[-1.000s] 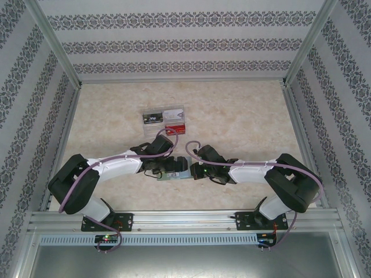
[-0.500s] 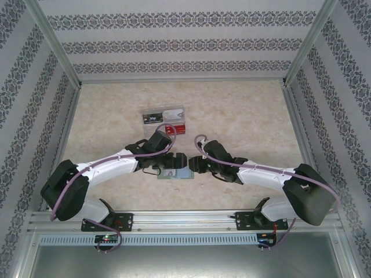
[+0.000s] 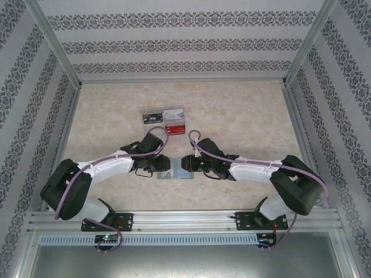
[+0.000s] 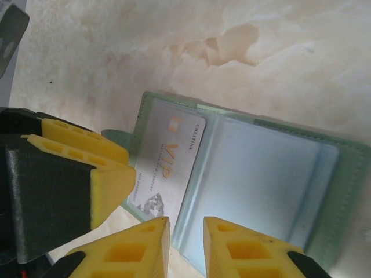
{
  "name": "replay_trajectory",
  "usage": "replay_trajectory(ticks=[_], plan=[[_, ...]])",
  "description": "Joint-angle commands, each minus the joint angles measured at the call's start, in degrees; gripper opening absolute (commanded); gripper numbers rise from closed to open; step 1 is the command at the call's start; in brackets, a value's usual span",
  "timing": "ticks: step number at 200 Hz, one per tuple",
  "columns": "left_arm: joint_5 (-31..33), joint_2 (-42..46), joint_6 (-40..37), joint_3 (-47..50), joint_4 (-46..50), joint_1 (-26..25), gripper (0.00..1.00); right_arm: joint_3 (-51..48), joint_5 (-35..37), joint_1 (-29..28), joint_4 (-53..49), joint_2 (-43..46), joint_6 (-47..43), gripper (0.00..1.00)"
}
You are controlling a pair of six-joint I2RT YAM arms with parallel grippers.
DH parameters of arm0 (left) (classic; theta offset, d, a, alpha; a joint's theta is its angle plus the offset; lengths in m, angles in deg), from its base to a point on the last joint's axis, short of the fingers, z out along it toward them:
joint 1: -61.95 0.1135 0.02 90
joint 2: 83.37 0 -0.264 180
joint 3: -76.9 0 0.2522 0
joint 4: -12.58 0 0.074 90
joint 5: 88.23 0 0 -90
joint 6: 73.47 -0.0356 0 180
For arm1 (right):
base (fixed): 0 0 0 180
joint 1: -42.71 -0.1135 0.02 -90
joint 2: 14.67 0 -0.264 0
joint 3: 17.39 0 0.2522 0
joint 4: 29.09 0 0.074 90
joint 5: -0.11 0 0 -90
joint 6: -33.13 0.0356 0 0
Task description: Take the credit cards out of the card holder
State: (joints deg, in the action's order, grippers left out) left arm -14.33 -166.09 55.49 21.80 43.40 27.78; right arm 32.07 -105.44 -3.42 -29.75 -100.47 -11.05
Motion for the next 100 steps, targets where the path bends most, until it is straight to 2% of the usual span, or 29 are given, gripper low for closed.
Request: replay_trajectory(ticks=[1, 44, 71, 100], plan=[[-0.59, -0.73, -1.43, 1.22, -2.33, 1.29, 0.36, 2.16, -2.06, -1.01, 3.74, -2.34, 3.68, 0.23], [-2.38, -1.59, -0.46, 2.58, -4.72, 1.45, 0.35, 3.62, -1.94, -2.03, 4.47, -5.53, 5.34, 0.23], [-3.22, -1.82, 0.61, 3.72, -6.09, 1.49, 0.28, 4.15, -2.04, -2.31, 4.83, -7.32, 6.46, 0.23], [-3.6, -1.83, 1.59, 4.67, -6.84, 1.41, 0.27, 4.29, -2.28, -2.33, 5.49, -9.17, 7.66, 0.23]])
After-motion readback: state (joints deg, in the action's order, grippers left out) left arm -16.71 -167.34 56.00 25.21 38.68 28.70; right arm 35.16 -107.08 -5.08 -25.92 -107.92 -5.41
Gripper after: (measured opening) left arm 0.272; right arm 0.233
